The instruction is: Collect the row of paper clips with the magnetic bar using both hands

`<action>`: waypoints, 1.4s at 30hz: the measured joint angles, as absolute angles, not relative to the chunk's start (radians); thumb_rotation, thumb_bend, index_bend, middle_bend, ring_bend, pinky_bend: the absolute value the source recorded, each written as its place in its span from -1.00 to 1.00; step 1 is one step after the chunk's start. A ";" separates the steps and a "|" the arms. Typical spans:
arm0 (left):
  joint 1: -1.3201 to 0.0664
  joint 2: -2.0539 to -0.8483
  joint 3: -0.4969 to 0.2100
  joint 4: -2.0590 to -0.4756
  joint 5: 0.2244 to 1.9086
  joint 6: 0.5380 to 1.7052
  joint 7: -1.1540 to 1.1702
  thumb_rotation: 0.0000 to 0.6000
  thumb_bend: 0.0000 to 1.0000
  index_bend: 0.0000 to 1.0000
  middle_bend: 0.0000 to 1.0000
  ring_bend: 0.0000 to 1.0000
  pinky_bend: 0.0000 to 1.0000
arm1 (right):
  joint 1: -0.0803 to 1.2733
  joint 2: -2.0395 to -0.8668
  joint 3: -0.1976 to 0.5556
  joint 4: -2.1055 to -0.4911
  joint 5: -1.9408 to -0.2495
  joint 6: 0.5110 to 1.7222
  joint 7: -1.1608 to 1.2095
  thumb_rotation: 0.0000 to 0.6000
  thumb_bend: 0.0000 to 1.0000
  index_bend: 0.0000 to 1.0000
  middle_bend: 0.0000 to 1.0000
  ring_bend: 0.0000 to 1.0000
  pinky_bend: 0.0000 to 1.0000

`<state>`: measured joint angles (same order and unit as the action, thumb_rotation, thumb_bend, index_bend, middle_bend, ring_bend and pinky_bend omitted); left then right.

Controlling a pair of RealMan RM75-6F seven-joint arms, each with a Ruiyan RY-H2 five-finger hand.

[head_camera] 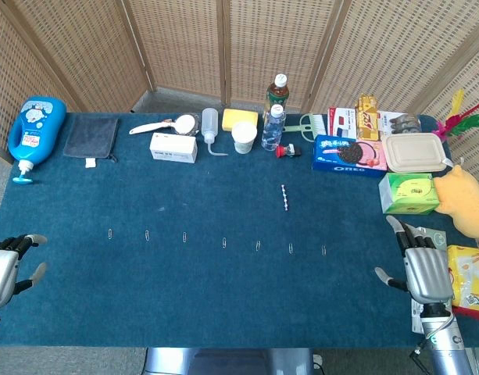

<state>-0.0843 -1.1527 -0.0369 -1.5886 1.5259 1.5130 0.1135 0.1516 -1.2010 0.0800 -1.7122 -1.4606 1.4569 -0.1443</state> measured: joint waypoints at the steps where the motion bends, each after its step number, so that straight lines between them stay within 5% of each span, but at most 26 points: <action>1: -0.084 -1.153 -0.037 -1.589 1.527 1.514 0.114 1.00 0.01 -0.30 -0.17 -0.17 -0.04 | 0.151 -1.200 0.080 -1.713 -1.462 1.457 -0.144 0.91 -0.59 -0.87 -0.59 -0.61 -0.53; 22: -0.089 -1.126 -0.051 -1.612 1.539 1.535 0.122 1.00 0.01 -0.30 -0.17 -0.17 -0.04 | 0.213 -1.169 0.109 -1.730 -1.494 1.386 -0.054 0.91 -0.59 -0.85 -0.60 -0.61 -0.52; 33: -0.102 -1.112 -0.062 -1.634 1.529 1.521 0.151 1.00 0.01 -0.30 -0.17 -0.17 -0.04 | 0.395 -1.176 0.206 -1.731 -1.452 1.189 0.008 0.91 -0.59 -0.87 -0.66 -0.64 -0.52; 42: -0.117 -1.109 -0.070 -1.648 1.512 1.499 0.179 1.00 0.01 -0.30 -0.17 -0.17 -0.04 | 0.549 -1.243 0.265 -1.676 -1.341 1.016 -0.083 0.91 -0.59 -0.66 -0.67 -0.68 -0.53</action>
<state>-0.1169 -1.1094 -0.0698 -1.6480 1.5117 1.4991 0.1793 0.5488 -1.2428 0.2650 -1.6764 -1.3414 1.0155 -0.0830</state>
